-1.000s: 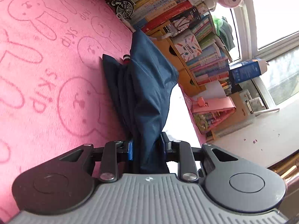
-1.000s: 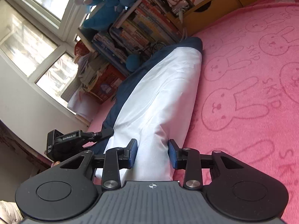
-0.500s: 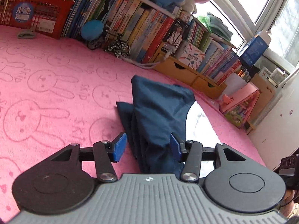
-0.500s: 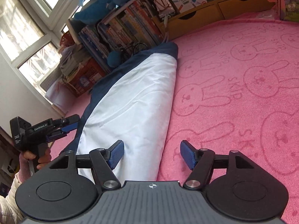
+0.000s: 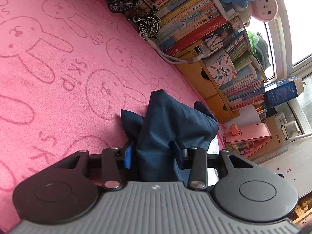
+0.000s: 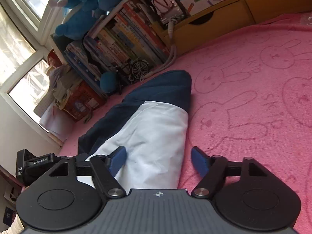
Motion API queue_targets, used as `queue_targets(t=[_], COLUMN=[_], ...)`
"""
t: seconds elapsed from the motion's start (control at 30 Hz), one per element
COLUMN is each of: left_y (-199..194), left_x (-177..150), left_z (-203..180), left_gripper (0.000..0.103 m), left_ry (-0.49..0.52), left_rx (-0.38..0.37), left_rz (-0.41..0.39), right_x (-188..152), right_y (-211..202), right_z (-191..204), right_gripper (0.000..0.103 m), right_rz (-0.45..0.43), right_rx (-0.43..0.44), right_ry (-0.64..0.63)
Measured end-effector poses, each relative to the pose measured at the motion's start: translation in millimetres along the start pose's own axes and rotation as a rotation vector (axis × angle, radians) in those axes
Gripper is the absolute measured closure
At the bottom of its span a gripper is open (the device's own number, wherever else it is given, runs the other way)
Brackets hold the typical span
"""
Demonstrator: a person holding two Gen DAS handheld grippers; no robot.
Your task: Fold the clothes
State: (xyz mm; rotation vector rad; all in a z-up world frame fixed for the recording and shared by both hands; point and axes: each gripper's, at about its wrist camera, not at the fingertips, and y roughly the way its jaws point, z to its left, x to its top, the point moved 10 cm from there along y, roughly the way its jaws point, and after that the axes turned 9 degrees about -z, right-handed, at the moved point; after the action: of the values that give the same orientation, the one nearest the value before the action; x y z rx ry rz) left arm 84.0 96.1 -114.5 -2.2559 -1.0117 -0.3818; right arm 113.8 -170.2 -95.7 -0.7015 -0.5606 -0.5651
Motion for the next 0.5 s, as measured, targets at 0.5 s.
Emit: queue_targets(t=[0.5], left_y=[-2.4], left_x=[63.1], left_z=[1.4], left_gripper=[0.065], left_ry=[0.121], left_rx=[0.099], left_rz=[-0.141], right_x=[31.8], right_y=[18.4], right_z=[-27.0], right_gripper=[0.033], right_rz=[-0.073], right_rx=[0.016], right_ry=[0.064])
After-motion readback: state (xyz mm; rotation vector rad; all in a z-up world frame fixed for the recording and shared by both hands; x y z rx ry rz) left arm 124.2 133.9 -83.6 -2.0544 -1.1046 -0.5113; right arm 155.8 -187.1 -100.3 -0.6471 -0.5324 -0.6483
